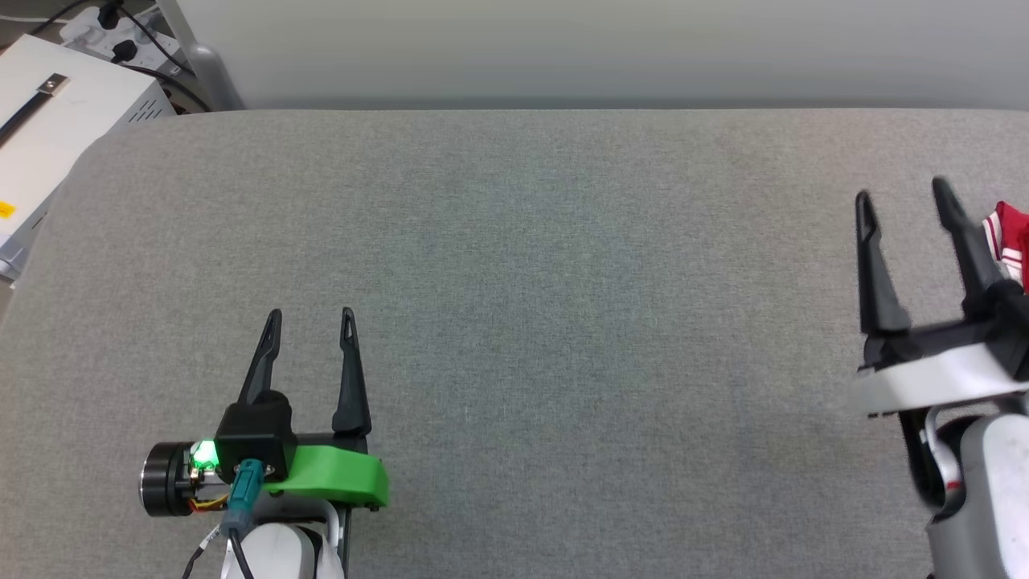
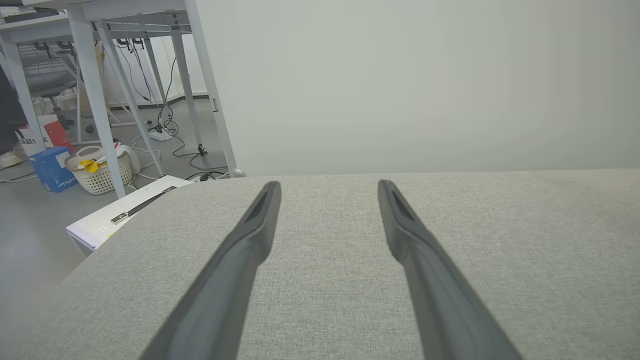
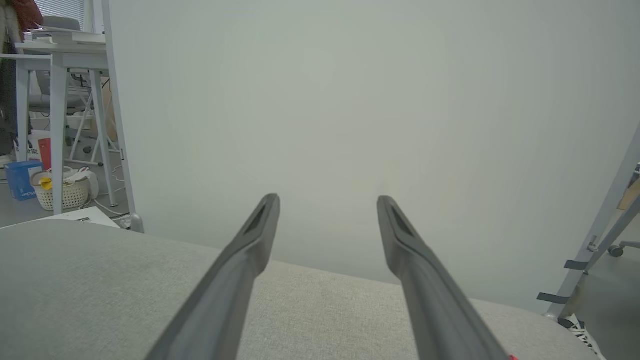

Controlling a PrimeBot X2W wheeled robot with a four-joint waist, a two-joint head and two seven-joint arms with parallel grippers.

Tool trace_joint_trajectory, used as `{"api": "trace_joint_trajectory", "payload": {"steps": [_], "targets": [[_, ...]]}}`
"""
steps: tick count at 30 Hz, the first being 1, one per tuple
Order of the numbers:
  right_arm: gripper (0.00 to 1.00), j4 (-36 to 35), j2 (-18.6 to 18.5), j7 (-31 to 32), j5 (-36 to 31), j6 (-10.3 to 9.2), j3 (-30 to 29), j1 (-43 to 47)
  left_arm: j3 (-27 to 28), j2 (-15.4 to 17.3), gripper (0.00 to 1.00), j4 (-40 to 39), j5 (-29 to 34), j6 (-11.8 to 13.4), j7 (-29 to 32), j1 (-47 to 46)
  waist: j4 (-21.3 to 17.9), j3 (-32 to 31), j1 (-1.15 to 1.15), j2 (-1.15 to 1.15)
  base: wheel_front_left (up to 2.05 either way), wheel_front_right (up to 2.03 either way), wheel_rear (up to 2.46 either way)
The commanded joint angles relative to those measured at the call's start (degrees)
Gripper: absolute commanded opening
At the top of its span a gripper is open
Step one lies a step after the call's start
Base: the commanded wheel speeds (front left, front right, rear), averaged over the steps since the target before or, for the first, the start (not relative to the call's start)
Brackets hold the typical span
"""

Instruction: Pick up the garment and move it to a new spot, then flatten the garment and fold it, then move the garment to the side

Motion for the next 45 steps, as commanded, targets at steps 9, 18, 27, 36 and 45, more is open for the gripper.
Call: {"api": "trace_joint_trajectory", "payload": {"steps": [9, 18, 27, 36, 45], "targets": [[1.00, 0.50, 4.05, -0.25, 1.23, -0.04, -1.07, 9.45, 0.04, -0.41, 1.00, 1.31, -0.34, -0.63, -0.34, 2.13, 0.50, -1.71, 0.00, 0.20, 0.00, 0.00, 0.00], [1.00, -0.55, 5.66, -0.26, 1.39, -0.04, -0.68, 15.64, -0.14, -0.64, 1.00, 2.50, -1.14, -1.65, -0.34, 3.81, 0.34, -3.39, 0.00, 0.20, 0.00, 0.00, 0.00], [1.00, -1.56, 6.26, -0.26, 1.37, -0.04, -0.84, 18.39, -0.06, -0.83, 1.00, 3.06, -1.66, -1.99, -0.34, 4.92, 0.34, -4.58, 0.00, 0.20, 0.00, 0.00, 0.00], [0.00, -1.11, 6.19, 0.05, 1.13, 0.00, -0.89, 18.09, -0.07, -0.54, 0.00, 3.51, -1.58, -1.56, 0.11, 4.33, 0.35, -4.98, 0.00, 0.00, 0.00, 0.00, 0.00], [0.00, -1.11, 6.23, 0.92, 0.70, 0.00, -0.79, 17.89, 0.23, -0.56, 0.00, 3.16, -1.30, -1.72, 0.96, 4.33, 0.32, -5.15, 0.00, 0.01, 0.00, 0.00, 0.00]]}}
